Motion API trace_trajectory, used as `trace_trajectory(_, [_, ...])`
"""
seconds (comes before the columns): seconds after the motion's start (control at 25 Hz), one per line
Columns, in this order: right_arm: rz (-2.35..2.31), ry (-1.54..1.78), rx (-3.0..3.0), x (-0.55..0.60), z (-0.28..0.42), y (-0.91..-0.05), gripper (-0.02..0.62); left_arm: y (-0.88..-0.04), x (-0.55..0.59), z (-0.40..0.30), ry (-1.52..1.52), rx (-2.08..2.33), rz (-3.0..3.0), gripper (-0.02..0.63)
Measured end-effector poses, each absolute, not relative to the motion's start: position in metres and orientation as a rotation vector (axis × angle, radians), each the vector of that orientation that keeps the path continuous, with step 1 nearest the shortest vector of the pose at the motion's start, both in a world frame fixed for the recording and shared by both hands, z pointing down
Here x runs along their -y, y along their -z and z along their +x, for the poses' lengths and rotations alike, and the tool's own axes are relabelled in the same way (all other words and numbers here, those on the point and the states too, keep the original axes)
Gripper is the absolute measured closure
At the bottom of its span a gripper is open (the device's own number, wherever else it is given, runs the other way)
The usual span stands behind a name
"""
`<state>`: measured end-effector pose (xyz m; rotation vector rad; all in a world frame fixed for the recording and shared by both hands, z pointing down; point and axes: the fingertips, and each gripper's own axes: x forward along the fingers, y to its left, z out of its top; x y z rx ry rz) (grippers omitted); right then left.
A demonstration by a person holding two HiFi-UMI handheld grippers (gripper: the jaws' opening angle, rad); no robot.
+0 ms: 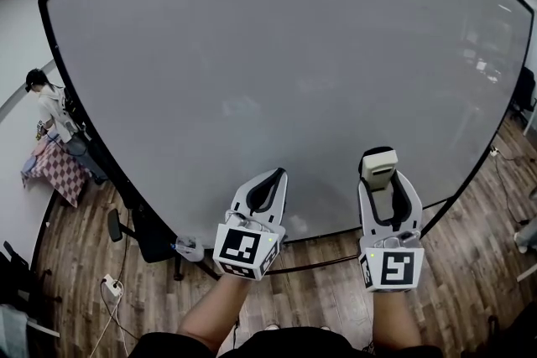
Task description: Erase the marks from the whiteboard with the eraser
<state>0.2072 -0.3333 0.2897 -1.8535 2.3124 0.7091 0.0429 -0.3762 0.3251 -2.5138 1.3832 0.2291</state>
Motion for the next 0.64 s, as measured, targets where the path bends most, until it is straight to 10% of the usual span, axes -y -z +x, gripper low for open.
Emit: trace_trajectory(0.64, [-1.801, -0.659, -2.382, 0.341, 0.196, -0.317, 0.351, -0.348, 0.366, 0.055, -0.258, -1.355, -2.591, 0.588])
